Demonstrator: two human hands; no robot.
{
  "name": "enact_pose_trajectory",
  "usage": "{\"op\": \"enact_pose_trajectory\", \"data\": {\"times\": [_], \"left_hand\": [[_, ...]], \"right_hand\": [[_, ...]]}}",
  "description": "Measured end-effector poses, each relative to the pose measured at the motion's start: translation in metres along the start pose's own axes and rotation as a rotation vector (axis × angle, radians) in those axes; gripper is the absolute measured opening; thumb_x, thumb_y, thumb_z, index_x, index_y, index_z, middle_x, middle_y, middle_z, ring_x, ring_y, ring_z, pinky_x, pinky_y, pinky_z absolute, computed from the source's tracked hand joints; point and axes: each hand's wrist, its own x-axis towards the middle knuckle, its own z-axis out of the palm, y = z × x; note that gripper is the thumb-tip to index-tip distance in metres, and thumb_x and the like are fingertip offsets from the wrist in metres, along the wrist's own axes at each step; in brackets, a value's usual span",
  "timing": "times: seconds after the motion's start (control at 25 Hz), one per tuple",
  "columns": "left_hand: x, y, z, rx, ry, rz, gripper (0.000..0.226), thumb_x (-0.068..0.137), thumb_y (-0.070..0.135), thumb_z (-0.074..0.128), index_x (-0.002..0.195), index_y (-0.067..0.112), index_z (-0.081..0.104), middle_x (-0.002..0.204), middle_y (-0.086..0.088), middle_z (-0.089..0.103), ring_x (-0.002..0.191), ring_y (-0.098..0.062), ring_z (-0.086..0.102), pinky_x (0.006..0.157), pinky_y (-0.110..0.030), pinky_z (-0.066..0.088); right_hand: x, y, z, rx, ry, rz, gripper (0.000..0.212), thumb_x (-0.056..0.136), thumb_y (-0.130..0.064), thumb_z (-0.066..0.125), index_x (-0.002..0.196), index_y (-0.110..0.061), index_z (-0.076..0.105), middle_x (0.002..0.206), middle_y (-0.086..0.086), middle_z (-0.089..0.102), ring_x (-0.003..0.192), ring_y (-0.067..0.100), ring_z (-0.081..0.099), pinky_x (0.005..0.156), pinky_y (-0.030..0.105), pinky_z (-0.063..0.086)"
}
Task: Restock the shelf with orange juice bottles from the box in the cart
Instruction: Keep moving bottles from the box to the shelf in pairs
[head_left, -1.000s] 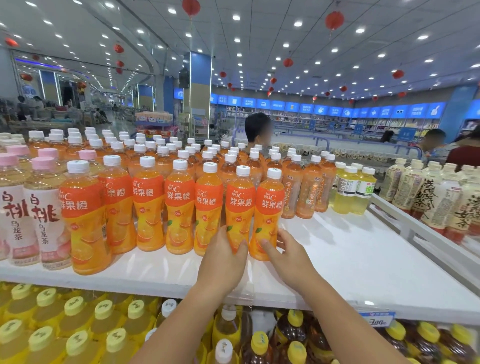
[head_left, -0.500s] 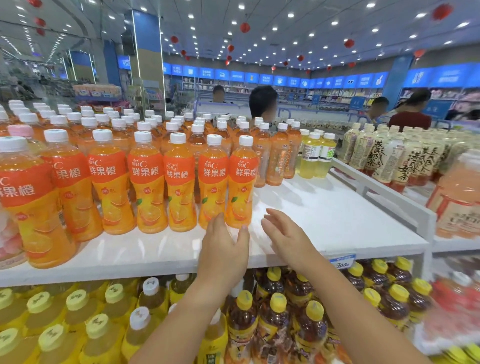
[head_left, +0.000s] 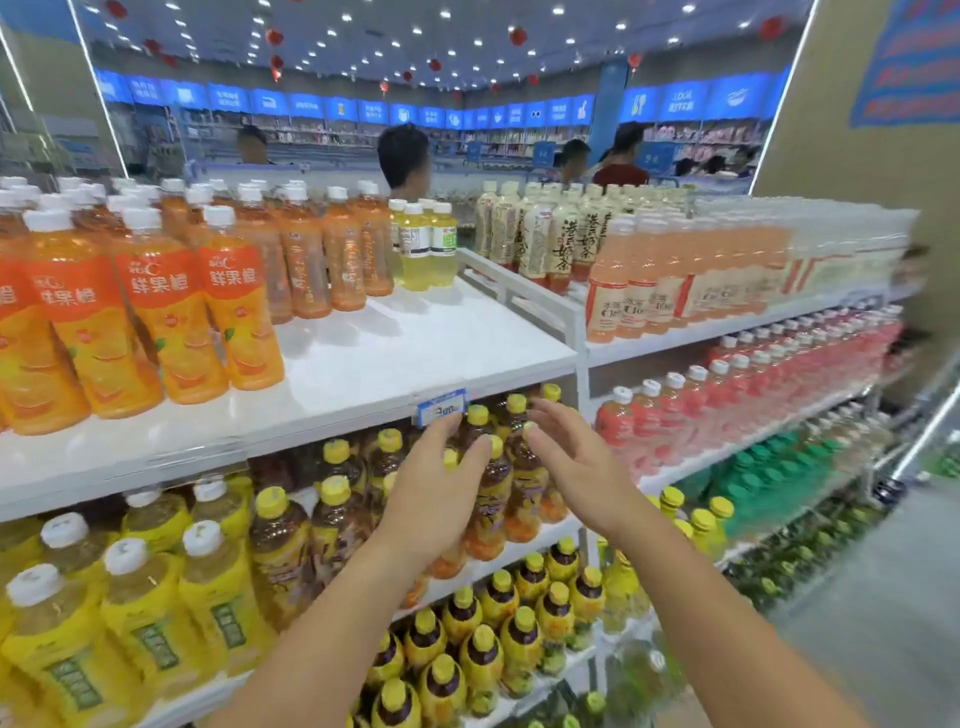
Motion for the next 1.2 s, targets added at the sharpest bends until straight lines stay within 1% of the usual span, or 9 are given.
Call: {"op": "enact_pose_trajectory", "data": {"times": [0.12, 0.36, 0.52, 0.68, 0.76, 0.84, 0.88, 1.08, 1.2], "left_hand": [[-0.026, 0.017, 0.063, -0.097, -0.148, -0.012, 0.058, 0.100, 0.052, 0.049, 0.152, 0.028, 0.038, 0.153, 0.014, 0.042, 0.139, -0.006, 0.041, 0.108, -0.026, 0.035], [-0.089, 0.041, 0.189, -0.148, -0.433, -0.025, 0.056, 0.101, 0.050, 0.049, 0.151, 0.027, 0.039, 0.148, 0.014, 0.044, 0.141, -0.010, 0.040, 0.113, -0.032, 0.036], [-0.131, 0.046, 0.262, -0.154, -0.603, -0.043, 0.053, 0.103, 0.039, 0.049, 0.151, 0.018, 0.039, 0.147, 0.009, 0.045, 0.130, -0.002, 0.041, 0.102, -0.014, 0.032], [-0.159, 0.030, 0.329, -0.123, -0.763, -0.098, 0.047, 0.103, 0.029, 0.051, 0.147, 0.011, 0.047, 0.150, 0.001, 0.047, 0.127, -0.002, 0.042, 0.093, -0.007, 0.028], [-0.168, 0.015, 0.359, -0.077, -0.870, -0.122, 0.048, 0.104, 0.031, 0.050, 0.147, 0.010, 0.047, 0.150, 0.002, 0.047, 0.126, -0.001, 0.041, 0.090, -0.002, 0.025], [-0.177, 0.000, 0.386, -0.024, -0.988, -0.120, 0.049, 0.105, 0.033, 0.046, 0.148, 0.009, 0.045, 0.146, 0.006, 0.046, 0.123, 0.001, 0.038, 0.085, 0.002, 0.023], [-0.182, -0.011, 0.402, -0.008, -1.051, -0.130, 0.050, 0.105, 0.034, 0.046, 0.149, 0.010, 0.044, 0.148, 0.005, 0.046, 0.122, 0.002, 0.037, 0.087, 0.000, 0.024], [-0.206, -0.076, 0.462, 0.095, -1.293, -0.216, 0.047, 0.104, 0.036, 0.048, 0.146, 0.014, 0.049, 0.144, 0.006, 0.053, 0.125, -0.007, 0.049, 0.104, -0.023, 0.036], [-0.227, -0.113, 0.487, 0.208, -1.390, -0.215, 0.049, 0.103, 0.039, 0.049, 0.145, 0.014, 0.051, 0.147, 0.001, 0.054, 0.133, -0.013, 0.049, 0.107, -0.022, 0.032]], "right_hand": [[-0.054, 0.033, -0.055, 0.026, 0.082, 0.100, 0.053, 0.099, -0.048, 0.052, 0.149, -0.034, 0.041, 0.150, -0.013, 0.048, 0.137, 0.005, 0.045, 0.112, 0.033, 0.040], [-0.167, 0.106, -0.143, 0.075, 0.256, 0.245, 0.053, 0.103, -0.041, 0.049, 0.153, -0.026, 0.039, 0.147, -0.012, 0.047, 0.134, 0.004, 0.044, 0.101, 0.022, 0.037], [-0.235, 0.159, -0.184, 0.111, 0.426, 0.356, 0.045, 0.103, -0.028, 0.052, 0.146, -0.018, 0.046, 0.145, -0.002, 0.053, 0.128, 0.006, 0.050, 0.099, 0.015, 0.039], [-0.302, 0.207, -0.203, 0.170, 0.602, 0.530, 0.046, 0.103, -0.023, 0.053, 0.147, -0.014, 0.044, 0.143, -0.001, 0.052, 0.127, 0.005, 0.048, 0.101, 0.018, 0.034], [-0.333, 0.226, -0.208, 0.149, 0.657, 0.651, 0.049, 0.103, -0.031, 0.053, 0.149, -0.018, 0.043, 0.138, -0.010, 0.051, 0.125, 0.003, 0.047, 0.103, 0.021, 0.036], [-0.361, 0.244, -0.208, 0.124, 0.686, 0.767, 0.051, 0.103, -0.041, 0.051, 0.151, -0.026, 0.041, 0.137, -0.014, 0.049, 0.126, 0.004, 0.047, 0.109, 0.033, 0.041], [-0.375, 0.254, -0.206, 0.127, 0.725, 0.821, 0.052, 0.102, -0.042, 0.050, 0.151, -0.028, 0.040, 0.139, -0.013, 0.050, 0.126, 0.006, 0.048, 0.111, 0.036, 0.042], [-0.423, 0.304, -0.177, 0.168, 0.918, 1.045, 0.054, 0.103, -0.038, 0.052, 0.152, -0.018, 0.041, 0.147, -0.001, 0.050, 0.124, 0.005, 0.046, 0.099, 0.022, 0.034], [-0.454, 0.334, -0.153, 0.226, 0.985, 1.199, 0.054, 0.102, -0.038, 0.052, 0.151, -0.017, 0.041, 0.148, -0.001, 0.049, 0.124, 0.005, 0.045, 0.098, 0.021, 0.031]]}}
